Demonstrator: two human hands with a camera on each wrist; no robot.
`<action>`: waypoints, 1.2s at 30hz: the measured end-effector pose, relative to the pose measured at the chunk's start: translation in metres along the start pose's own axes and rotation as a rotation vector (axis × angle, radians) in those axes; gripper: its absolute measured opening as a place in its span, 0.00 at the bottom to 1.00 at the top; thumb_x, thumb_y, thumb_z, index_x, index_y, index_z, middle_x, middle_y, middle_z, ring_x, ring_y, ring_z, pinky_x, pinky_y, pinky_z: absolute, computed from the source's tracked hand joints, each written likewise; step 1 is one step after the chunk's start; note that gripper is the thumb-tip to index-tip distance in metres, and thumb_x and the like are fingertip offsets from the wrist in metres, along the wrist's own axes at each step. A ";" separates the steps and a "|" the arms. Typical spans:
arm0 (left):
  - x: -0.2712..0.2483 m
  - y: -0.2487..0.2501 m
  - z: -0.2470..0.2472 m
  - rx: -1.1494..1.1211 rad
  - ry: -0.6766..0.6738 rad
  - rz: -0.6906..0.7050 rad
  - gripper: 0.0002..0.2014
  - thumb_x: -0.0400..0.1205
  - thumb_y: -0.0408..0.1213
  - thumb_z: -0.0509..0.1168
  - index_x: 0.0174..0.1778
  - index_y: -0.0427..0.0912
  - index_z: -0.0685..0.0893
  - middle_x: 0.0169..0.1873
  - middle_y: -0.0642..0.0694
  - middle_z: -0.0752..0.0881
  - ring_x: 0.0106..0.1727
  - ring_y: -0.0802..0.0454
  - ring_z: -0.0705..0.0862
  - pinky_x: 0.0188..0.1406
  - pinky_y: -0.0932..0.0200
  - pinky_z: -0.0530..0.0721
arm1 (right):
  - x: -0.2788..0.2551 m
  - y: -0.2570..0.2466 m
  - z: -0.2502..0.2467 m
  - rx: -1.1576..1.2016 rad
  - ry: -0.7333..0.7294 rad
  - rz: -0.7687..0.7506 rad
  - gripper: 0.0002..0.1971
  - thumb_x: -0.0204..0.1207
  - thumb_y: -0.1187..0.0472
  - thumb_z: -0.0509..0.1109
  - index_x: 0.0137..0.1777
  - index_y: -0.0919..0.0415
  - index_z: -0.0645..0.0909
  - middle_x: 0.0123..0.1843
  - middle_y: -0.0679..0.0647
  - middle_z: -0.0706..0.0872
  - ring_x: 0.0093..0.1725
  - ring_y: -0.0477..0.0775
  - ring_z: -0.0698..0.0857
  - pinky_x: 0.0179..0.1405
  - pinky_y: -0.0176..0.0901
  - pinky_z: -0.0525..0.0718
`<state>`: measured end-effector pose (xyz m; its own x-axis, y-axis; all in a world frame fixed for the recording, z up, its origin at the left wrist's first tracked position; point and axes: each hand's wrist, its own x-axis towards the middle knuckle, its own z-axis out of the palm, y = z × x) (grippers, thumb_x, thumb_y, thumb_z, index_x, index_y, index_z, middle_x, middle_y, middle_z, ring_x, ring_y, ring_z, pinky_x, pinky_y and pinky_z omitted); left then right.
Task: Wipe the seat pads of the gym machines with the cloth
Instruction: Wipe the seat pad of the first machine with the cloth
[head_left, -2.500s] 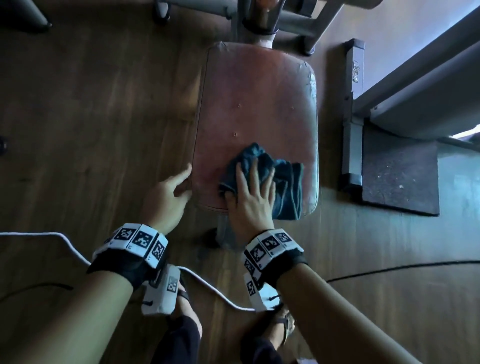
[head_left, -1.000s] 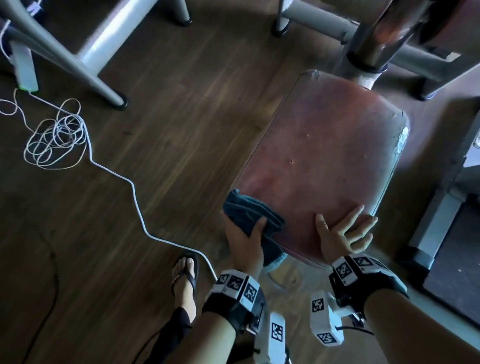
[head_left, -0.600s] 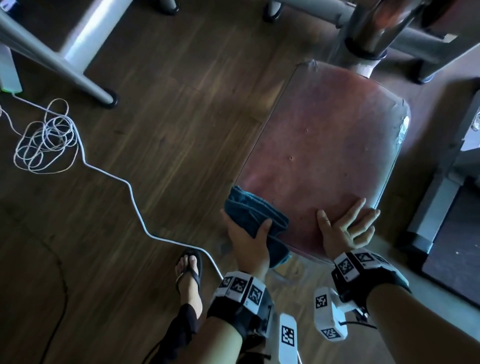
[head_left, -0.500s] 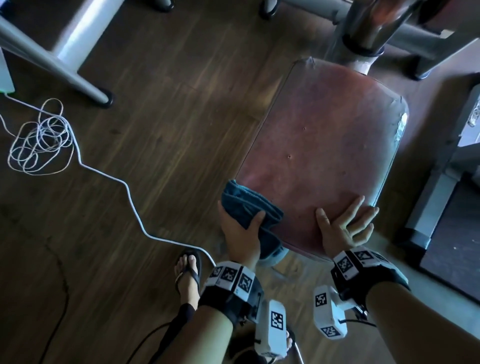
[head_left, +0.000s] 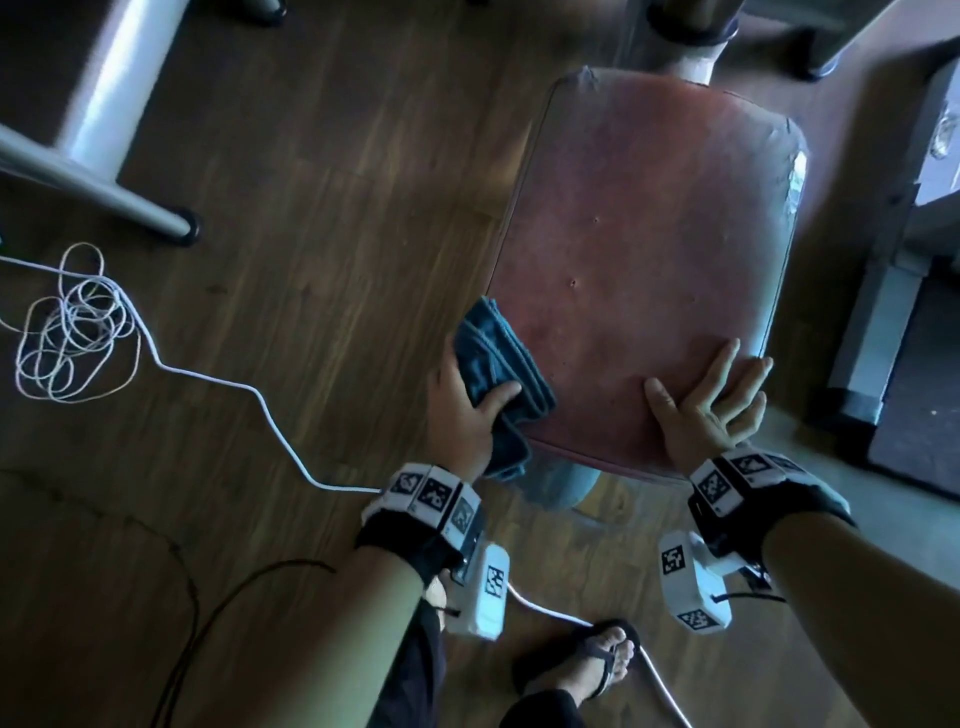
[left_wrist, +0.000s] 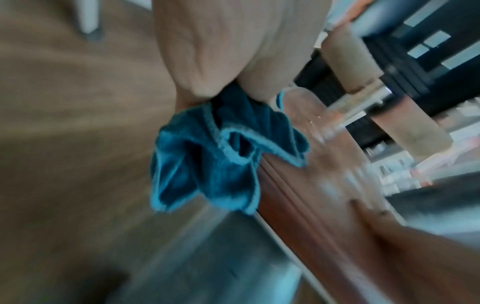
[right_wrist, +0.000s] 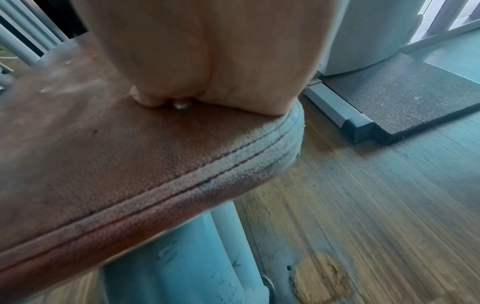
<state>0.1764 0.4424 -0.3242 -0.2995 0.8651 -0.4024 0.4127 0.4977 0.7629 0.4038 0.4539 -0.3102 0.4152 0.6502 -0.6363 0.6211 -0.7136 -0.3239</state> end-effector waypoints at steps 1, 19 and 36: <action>0.009 0.003 -0.006 0.087 -0.019 0.071 0.42 0.74 0.50 0.76 0.79 0.36 0.67 0.75 0.47 0.71 0.77 0.58 0.66 0.74 0.79 0.50 | -0.001 -0.001 0.000 0.003 0.005 0.000 0.47 0.75 0.32 0.61 0.81 0.36 0.30 0.83 0.47 0.24 0.83 0.62 0.35 0.79 0.66 0.45; 0.034 0.016 -0.001 0.183 -0.103 0.160 0.42 0.79 0.44 0.72 0.85 0.42 0.57 0.79 0.48 0.68 0.77 0.62 0.64 0.63 0.87 0.53 | -0.004 -0.006 -0.001 0.014 -0.016 0.047 0.47 0.75 0.31 0.61 0.80 0.33 0.29 0.81 0.44 0.22 0.83 0.60 0.34 0.81 0.65 0.44; 0.045 0.018 -0.004 0.282 -0.126 0.214 0.38 0.79 0.45 0.72 0.83 0.44 0.62 0.75 0.47 0.75 0.74 0.51 0.74 0.66 0.77 0.58 | 0.017 -0.014 -0.022 0.102 0.201 0.065 0.33 0.65 0.41 0.70 0.68 0.39 0.59 0.74 0.55 0.59 0.70 0.71 0.69 0.69 0.72 0.68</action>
<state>0.1670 0.4897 -0.3264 -0.0800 0.9436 -0.3214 0.6804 0.2873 0.6742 0.4167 0.4809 -0.3014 0.5825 0.6339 -0.5088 0.5227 -0.7715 -0.3627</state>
